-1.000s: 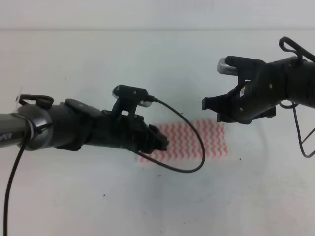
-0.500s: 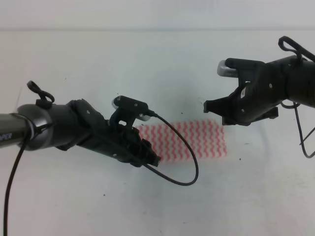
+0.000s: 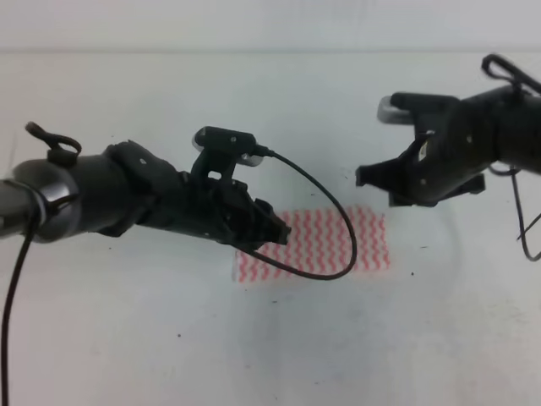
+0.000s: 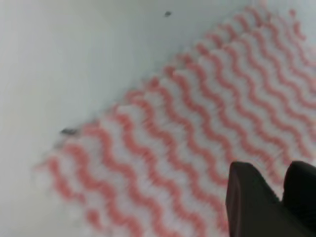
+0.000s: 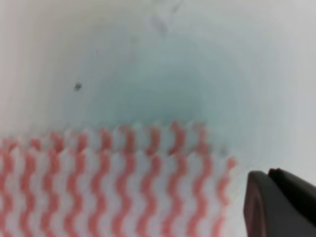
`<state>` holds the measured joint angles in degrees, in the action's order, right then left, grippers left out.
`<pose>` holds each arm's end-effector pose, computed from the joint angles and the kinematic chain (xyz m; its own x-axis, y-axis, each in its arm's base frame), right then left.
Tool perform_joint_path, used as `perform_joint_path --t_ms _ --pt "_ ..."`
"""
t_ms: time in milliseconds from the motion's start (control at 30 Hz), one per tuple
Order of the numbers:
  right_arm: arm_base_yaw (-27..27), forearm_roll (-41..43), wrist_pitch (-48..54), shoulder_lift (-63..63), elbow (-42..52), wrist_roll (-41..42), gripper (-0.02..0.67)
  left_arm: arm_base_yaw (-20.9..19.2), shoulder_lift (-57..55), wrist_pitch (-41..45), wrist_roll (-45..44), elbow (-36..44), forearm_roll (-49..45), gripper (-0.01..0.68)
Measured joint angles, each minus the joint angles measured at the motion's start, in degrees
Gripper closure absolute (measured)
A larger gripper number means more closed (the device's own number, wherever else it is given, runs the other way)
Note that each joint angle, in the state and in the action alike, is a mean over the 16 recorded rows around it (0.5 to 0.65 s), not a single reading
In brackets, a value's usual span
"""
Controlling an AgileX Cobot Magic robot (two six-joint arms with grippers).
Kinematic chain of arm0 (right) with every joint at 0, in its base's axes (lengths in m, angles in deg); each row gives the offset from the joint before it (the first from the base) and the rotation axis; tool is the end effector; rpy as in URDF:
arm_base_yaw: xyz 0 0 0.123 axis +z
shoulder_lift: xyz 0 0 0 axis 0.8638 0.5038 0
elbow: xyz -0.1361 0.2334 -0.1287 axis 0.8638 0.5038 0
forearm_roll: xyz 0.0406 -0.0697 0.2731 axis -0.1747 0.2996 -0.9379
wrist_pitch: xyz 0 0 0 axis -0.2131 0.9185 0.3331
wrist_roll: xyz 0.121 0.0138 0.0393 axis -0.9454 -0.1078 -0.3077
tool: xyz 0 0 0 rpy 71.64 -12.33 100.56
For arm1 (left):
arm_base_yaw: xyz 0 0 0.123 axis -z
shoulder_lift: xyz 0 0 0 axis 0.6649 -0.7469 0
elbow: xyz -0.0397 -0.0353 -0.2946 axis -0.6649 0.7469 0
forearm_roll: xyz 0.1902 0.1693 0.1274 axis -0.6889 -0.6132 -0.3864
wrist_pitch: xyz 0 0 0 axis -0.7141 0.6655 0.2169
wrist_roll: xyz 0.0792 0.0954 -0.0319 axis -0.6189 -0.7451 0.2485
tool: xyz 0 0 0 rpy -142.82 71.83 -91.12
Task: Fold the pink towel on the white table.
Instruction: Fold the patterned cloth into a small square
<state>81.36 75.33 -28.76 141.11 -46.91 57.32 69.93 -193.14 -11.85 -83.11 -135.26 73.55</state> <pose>0.4269 0.1669 0.1806 -0.8883 0.0845 -0.4514 -0.0008 0.9826 0.1856 0.3640 -0.2512 0.1606 -0.6442 0.3786 -0.6646 0.6787 0.6837 -0.2683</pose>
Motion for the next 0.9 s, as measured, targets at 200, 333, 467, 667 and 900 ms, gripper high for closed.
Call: perform_joint_path --t_ms 200,333,467,667,900 --pt "-1.9 0.9 1.8 -0.8 -1.5 -0.1 0.667 1.6 -3.3 1.1 -6.3 -3.7 6.7 0.548" --pt "-2.8 1.0 2.4 -1.5 -1.9 -0.1 0.667 2.7 -6.3 2.2 -9.6 -7.2 9.5 0.563" --pt "-3.1 1.1 2.3 -1.9 -2.0 -0.1 0.667 3.7 -9.5 3.4 -11.2 -10.9 10.5 0.578" --pt "-3.2 1.0 1.9 -2.4 -1.9 -0.1 0.667 4.1 -13.8 5.3 -11.2 -15.3 10.5 0.596" --pt "-3.2 0.7 1.6 -2.4 -1.9 -0.1 0.667 4.1 -16.7 5.5 -11.2 -17.5 9.1 0.597"
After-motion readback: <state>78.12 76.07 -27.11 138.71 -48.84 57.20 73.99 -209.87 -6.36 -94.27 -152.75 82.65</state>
